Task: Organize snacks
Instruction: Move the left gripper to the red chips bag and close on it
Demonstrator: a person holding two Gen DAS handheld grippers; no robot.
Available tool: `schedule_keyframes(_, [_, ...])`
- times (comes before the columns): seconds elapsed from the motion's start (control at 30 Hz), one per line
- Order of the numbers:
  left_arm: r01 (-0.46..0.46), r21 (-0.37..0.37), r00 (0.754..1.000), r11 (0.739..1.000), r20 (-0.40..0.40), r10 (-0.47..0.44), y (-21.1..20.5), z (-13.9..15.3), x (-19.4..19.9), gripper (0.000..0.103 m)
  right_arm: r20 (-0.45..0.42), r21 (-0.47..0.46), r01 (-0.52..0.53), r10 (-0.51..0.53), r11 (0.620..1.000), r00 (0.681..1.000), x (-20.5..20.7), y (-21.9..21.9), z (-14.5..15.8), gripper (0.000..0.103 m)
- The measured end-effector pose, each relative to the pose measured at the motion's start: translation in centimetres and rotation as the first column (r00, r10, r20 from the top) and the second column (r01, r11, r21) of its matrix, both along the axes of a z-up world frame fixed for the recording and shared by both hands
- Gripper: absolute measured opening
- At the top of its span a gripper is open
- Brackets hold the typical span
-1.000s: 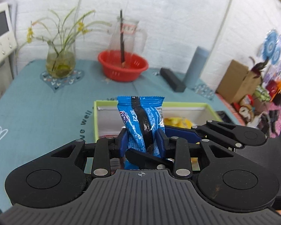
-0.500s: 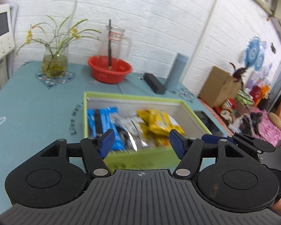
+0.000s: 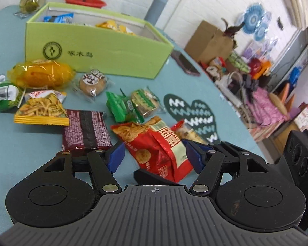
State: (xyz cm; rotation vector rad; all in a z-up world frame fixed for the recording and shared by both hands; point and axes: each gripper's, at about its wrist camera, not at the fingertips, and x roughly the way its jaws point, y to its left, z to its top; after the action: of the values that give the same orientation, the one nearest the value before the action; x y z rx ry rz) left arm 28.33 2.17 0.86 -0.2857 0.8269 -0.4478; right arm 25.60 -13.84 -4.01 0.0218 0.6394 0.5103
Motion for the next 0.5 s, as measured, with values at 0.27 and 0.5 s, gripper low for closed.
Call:
schedule_keyframes(0.27, [0.015, 0.016, 0.998, 1.000, -0.061, -0.014, -1.1, -1.6, 1.0, 0.042, 0.007, -0.002, -0.033, 0.033, 0.999, 0.999, -1.0, 0.7, -0.4, 0.094])
schedule_keyframes(0.5, [0.019, 0.013, 0.996, 1.000, -0.083, -0.018, -1.2, -1.9, 0.6, 0.039, 0.004, -0.022, -0.038, 0.039, 0.999, 0.999, -1.2, 1.1, -0.2, 0.094])
